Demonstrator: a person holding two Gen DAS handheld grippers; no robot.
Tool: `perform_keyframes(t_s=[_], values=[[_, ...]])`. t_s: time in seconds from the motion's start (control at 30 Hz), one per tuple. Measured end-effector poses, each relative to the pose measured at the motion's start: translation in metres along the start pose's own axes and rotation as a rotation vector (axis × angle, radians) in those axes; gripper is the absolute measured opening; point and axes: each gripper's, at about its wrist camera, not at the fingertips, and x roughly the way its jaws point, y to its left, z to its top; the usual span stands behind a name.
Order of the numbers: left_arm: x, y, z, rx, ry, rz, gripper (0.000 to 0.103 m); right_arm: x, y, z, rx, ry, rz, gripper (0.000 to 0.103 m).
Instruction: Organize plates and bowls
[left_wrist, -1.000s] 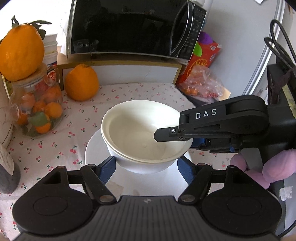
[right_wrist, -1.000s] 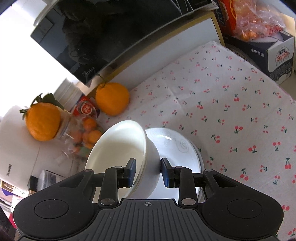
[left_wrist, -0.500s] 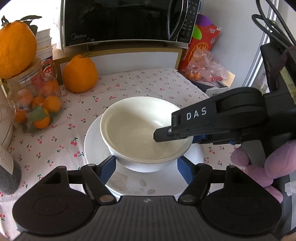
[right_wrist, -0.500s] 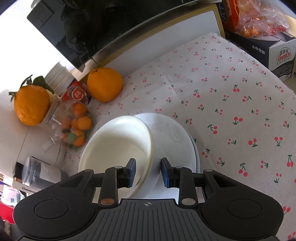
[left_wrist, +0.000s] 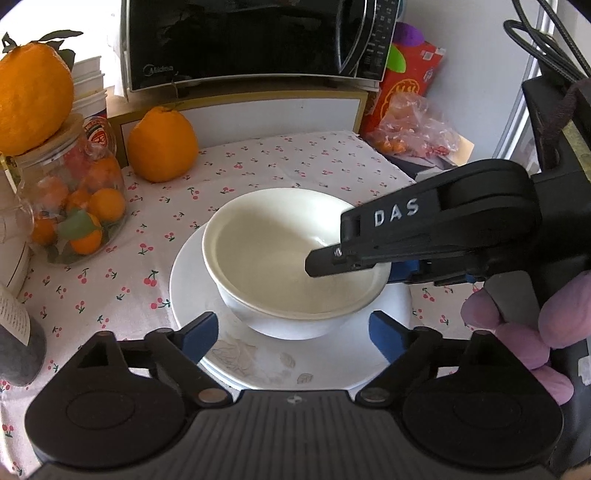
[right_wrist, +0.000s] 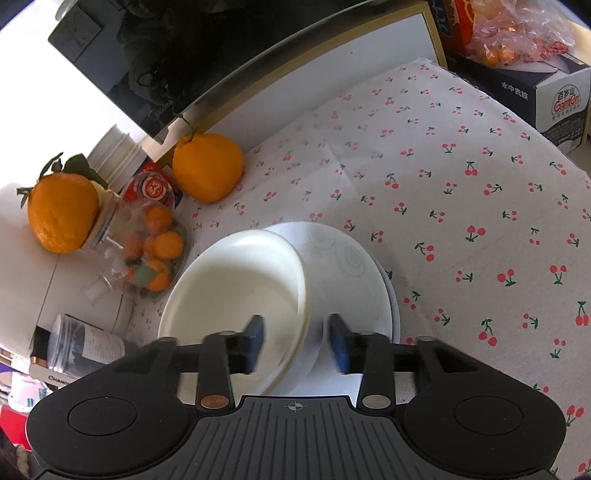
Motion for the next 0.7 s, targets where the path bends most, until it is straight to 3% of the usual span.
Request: perform_keyframes(t_s=[0.07,0.27,0.7], values=[[0.0,0.0,0.0,0.0,0.0,0.007,0.093,-0.001,-0.001,0.001,0.009,-0.006,0.002,0.054],[-0.003,0.0,0.001,-0.015,-0.006,0.017,0.097,-0.005,-0.005,0.003,0.033,-0.015,0.016,0.066],[-0.028,0.002,-0.004,-0.086,-0.028,0.06,0.1,-0.032,-0.008,0.012,0.036,-0.066,0.05,0.076]])
